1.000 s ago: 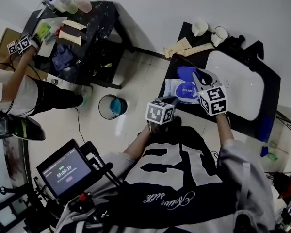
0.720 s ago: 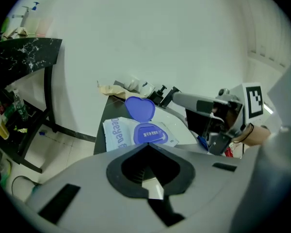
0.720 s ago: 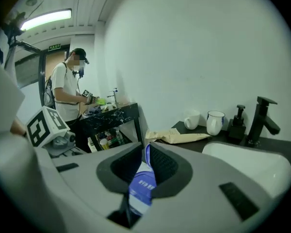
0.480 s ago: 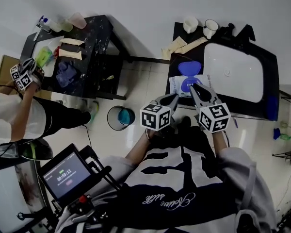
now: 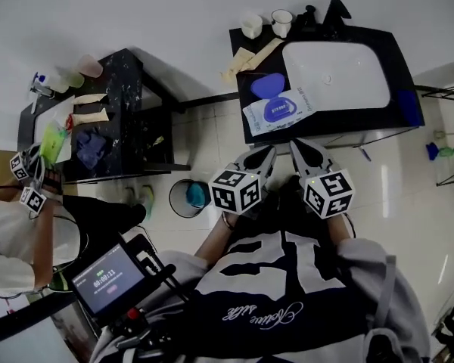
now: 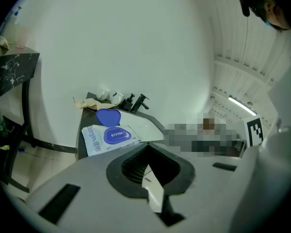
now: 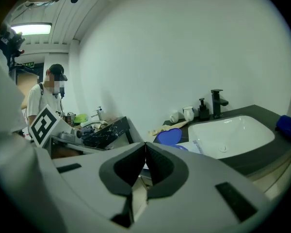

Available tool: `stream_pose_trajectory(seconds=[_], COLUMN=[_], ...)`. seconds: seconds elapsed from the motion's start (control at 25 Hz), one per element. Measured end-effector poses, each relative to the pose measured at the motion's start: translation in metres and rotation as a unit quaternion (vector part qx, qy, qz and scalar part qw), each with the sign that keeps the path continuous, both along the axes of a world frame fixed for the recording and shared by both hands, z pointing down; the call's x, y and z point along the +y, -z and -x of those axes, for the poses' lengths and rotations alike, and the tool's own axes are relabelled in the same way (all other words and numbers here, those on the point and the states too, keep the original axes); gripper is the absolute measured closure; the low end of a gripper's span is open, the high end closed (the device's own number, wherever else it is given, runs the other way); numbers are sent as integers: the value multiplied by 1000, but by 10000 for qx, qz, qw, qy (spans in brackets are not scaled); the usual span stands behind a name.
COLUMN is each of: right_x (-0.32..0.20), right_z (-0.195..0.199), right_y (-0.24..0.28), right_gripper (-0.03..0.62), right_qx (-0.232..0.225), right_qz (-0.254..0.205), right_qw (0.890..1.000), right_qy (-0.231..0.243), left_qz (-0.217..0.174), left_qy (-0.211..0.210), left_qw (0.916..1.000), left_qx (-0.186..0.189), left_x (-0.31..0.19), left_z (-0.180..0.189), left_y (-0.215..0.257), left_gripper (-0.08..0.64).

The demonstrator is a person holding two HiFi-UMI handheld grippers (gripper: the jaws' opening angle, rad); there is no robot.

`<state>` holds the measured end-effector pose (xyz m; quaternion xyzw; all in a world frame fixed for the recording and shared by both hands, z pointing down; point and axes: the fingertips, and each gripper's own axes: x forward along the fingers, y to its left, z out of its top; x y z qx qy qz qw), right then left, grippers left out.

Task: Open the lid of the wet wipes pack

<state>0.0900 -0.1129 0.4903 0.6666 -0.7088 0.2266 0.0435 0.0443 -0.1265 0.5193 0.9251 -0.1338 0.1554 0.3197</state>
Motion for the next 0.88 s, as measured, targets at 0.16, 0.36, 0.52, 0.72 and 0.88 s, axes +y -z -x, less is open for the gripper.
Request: stream_pose_trajectory(seconds=[0.16, 0.36, 0.52, 0.72, 0.88], right_x=[36, 65, 102, 165, 217], right_z=[6, 7, 18, 25, 38], right_y=[11, 16, 18, 21, 27], right_gripper=[592, 592, 592, 592, 592], right_qx=[54, 49, 78, -98, -276], right_qz=[80, 61, 48, 26, -127], right_qw=[9996, 9993, 9997, 9997, 9993], right_qy=[-273, -367, -228, -238, -237], left_qz=[-39, -422, -390, -384, -256], left_qy=[-239, -276, -88, 72, 149], left_qw=[9996, 9986, 9989, 9989, 9994], left_qx=[126, 152, 230, 260, 154], left_x=[26, 49, 84, 146, 204], left_z=[2, 0, 7, 16, 34], left_y=[13, 28, 35, 41, 38], left_gripper=[561, 561, 561, 561, 561])
